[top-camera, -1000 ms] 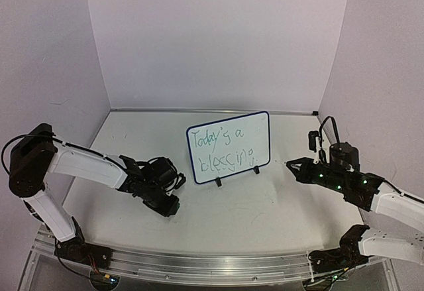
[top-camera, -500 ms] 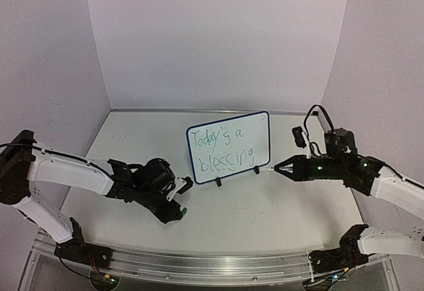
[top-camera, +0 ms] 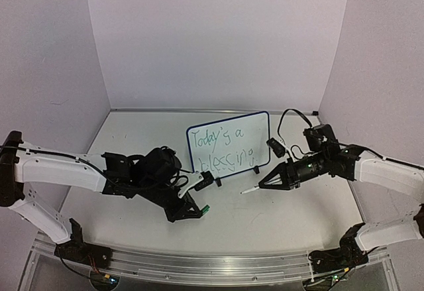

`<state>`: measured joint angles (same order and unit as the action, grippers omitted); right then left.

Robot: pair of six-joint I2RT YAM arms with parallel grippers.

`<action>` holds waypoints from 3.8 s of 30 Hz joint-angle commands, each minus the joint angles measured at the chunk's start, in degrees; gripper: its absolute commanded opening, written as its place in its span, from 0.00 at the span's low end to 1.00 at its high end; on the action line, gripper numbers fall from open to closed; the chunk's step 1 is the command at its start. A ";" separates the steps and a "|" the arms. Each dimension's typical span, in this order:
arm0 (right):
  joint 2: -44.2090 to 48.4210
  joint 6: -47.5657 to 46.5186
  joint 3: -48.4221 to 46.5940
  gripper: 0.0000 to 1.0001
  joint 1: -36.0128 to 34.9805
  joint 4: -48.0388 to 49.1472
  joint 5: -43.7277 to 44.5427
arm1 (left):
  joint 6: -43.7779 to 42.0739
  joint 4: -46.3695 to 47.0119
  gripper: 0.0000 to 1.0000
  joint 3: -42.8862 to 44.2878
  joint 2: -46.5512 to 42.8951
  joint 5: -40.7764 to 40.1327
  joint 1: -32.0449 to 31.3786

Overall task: Write a sentence on the whiteboard
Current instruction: Insert the whiteboard marker without the cap into the pen cap.

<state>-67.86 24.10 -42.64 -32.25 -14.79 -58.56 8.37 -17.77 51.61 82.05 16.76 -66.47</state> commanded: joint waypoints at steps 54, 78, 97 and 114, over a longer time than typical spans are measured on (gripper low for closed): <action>-14.44 0.66 -6.79 0.00 -11.00 6.10 -6.99 | -3.89 -1.15 0.00 8.21 3.28 2.29 -5.28; -14.93 0.48 -5.28 0.00 -11.63 6.09 -7.80 | -2.51 -0.28 0.00 7.17 2.17 0.96 -5.29; -10.88 1.23 -7.01 0.00 -11.61 6.34 -3.51 | -1.98 0.20 0.00 5.10 1.37 1.32 -5.34; -11.92 1.66 -4.97 0.00 -11.61 6.27 -5.21 | -1.47 0.63 0.00 5.03 0.43 0.56 -5.40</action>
<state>-79.53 25.80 -47.59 -43.46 -9.94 -62.66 6.33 -18.98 56.42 84.36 17.78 -71.59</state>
